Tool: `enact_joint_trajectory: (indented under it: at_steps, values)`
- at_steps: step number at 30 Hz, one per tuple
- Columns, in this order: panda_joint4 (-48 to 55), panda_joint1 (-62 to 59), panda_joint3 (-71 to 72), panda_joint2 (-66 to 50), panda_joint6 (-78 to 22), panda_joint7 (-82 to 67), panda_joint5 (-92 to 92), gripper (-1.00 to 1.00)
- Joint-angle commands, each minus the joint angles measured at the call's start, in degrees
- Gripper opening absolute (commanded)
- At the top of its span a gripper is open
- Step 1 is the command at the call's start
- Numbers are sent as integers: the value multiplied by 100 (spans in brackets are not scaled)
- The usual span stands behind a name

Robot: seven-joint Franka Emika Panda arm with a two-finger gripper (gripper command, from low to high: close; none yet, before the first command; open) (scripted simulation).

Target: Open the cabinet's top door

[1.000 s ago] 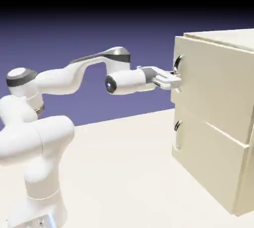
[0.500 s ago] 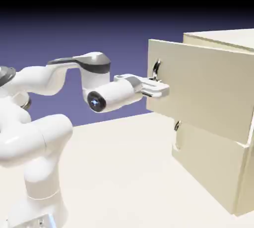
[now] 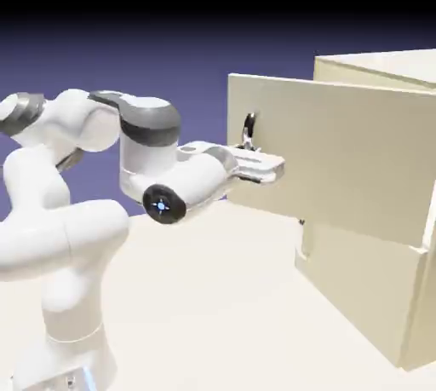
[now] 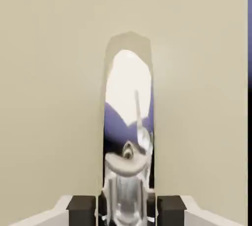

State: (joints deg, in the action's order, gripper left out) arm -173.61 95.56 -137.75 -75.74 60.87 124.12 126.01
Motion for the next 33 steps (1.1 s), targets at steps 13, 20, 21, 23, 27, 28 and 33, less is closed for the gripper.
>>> enact_joint_trajectory:
  at_steps: [13, 20, 21, 23, 27, 28, 33]
  values:
    - [1331, -2580, -77, 2064, -2487, -2346, -2979, -100]
    - [2482, -3512, 398, 3469, -2695, -3636, -4660, -100]
    - [2647, -3612, 477, 3677, -2673, -3765, -4867, -100]
    - [2970, -3793, 640, 4092, -2607, -3975, -5251, -100]
    - [3590, -4100, 985, 4923, -2415, -4211, -5915, -100]
    - [3737, -4166, 1073, 5131, -2358, -4235, -6062, -100]
    - [4408, -4403, 1487, 6169, -2037, -4168, -6705, -100]
